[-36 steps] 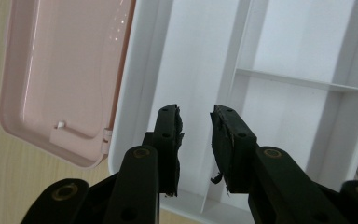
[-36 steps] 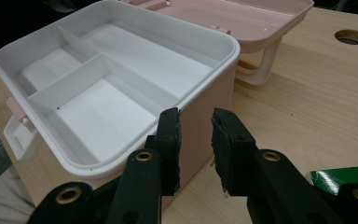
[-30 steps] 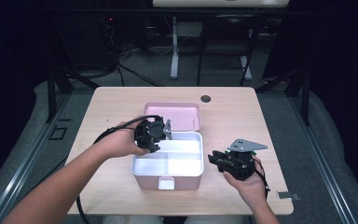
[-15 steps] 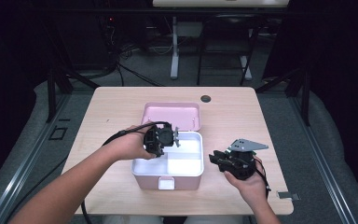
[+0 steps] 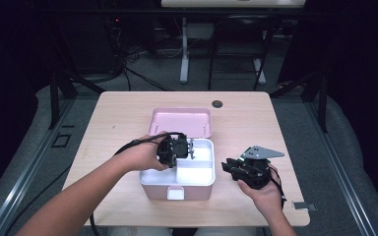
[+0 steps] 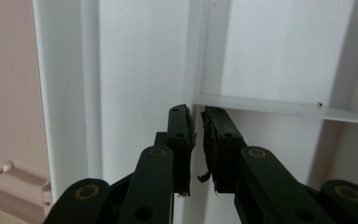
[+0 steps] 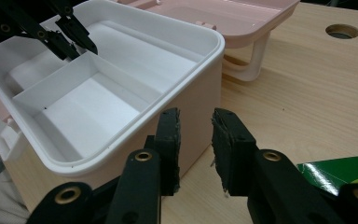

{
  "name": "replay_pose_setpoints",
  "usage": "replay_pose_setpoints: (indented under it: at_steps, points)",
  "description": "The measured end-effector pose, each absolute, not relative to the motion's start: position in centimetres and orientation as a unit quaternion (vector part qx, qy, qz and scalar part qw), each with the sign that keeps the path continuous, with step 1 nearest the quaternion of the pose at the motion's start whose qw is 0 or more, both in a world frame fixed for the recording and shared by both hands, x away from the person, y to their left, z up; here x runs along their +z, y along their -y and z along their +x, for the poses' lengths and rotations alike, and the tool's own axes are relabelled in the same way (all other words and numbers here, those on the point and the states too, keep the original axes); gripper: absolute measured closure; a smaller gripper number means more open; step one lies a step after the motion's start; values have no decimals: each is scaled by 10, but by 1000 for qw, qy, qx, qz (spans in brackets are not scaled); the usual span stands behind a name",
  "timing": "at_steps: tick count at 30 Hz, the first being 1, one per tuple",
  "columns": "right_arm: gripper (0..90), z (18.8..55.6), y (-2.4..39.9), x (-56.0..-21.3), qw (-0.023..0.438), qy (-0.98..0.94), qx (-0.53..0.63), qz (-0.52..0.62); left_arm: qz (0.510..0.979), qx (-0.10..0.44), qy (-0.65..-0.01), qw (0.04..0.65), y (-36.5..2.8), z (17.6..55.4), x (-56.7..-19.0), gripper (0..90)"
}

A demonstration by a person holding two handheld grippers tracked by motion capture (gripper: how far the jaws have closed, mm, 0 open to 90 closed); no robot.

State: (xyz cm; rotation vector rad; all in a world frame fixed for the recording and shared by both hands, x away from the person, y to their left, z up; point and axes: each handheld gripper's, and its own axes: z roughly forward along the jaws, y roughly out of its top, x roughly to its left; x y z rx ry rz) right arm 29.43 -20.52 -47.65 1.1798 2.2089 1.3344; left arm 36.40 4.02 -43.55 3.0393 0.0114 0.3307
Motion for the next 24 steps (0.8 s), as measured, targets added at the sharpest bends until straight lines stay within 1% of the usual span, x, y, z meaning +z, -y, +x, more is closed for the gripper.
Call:
replay_pose_setpoints:
  at_steps: [7,14,24]
  points:
    - [718,295,205,-477,150,-770,464,412,993,113,-1,35,-37,364,-438,844]
    - [718,295,205,-478,149,-770,463,413,992,122,15,28,-36,362,-439,847]
    - [718,295,204,-479,147,-771,462,412,992,120,22,17,-33,363,-442,838]
